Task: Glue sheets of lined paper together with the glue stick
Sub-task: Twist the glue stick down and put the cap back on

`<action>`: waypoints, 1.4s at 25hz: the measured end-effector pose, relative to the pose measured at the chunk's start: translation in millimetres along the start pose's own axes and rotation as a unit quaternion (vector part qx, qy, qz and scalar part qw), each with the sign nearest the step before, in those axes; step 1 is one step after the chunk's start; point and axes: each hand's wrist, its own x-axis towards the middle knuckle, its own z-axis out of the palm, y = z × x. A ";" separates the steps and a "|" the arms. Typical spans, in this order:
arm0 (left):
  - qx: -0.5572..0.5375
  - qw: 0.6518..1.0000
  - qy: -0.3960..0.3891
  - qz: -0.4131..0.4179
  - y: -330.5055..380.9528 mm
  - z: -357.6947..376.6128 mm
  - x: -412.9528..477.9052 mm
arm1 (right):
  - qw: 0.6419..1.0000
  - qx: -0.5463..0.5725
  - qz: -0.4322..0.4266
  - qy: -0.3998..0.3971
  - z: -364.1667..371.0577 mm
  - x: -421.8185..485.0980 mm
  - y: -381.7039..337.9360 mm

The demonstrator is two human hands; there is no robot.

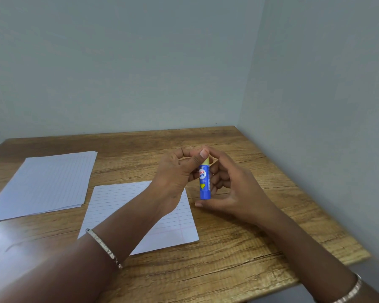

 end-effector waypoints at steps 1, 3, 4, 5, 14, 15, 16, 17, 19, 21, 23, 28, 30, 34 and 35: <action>0.006 1.000 -0.004 -0.001 -0.5 0.4 -0.4 | 1.000 -0.005 -0.006 0.015 -0.2 -0.3 -0.6; 0.017 1.000 -0.012 -0.006 -2.2 1.8 -1.3 | 0.999 -0.014 -0.015 0.034 -0.4 -0.8 -1.5; 0.021 1.000 -0.014 -0.008 -2.9 2.8 -2.0 | 0.999 -0.019 -0.017 0.039 -0.4 -1.1 -1.7; 0.025 1.000 -0.015 -0.011 -3.7 3.7 -2.4 | 0.999 -0.021 -0.019 0.042 0.0 -1.4 -1.5; 0.042 0.998 -0.026 -0.035 0.5 3.1 -2.6 | 0.998 -0.016 -0.027 0.046 2.6 -0.7 3.7; 0.040 0.998 -0.027 -0.028 1.8 2.7 -2.2 | 0.999 -0.008 -0.019 0.043 3.2 -0.2 4.2; 0.042 0.999 -0.026 -0.016 3.1 2.8 -2.0 | 0.999 0.007 -0.006 0.035 2.7 0.0 4.2; 0.048 0.999 -0.021 -0.006 4.0 2.1 -1.6 | 0.999 0.032 0.012 0.023 2.5 0.3 4.0; 0.068 0.998 -0.011 0.005 5.2 2.1 -1.1 | 0.993 0.102 0.056 0.003 1.7 0.2 3.4; 0.096 0.995 -0.002 0.014 6.5 1.2 -1.6 | 0.988 0.134 0.077 0.005 2.5 1.2 5.1; 0.149 0.988 0.012 0.037 10.3 -0.9 -2.2 | 0.989 0.121 0.084 0.032 4.2 3.8 10.9; 0.288 0.948 0.091 0.103 24.1 -15.3 -14.2 | 0.983 0.080 0.133 0.096 6.8 6.5 23.2; 0.322 0.933 0.120 0.106 26.3 -24.7 -26.3 | 0.986 0.030 0.144 0.082 10.7 5.4 23.4; 0.343 0.918 0.166 0.107 32.7 -43.5 -61.9 | 0.986 -0.045 0.153 0.057 14.7 5.0 19.1; 0.342 0.917 0.174 0.108 34.5 -47.9 -70.9 | 0.985 -0.051 0.153 0.056 13.8 4.5 18.5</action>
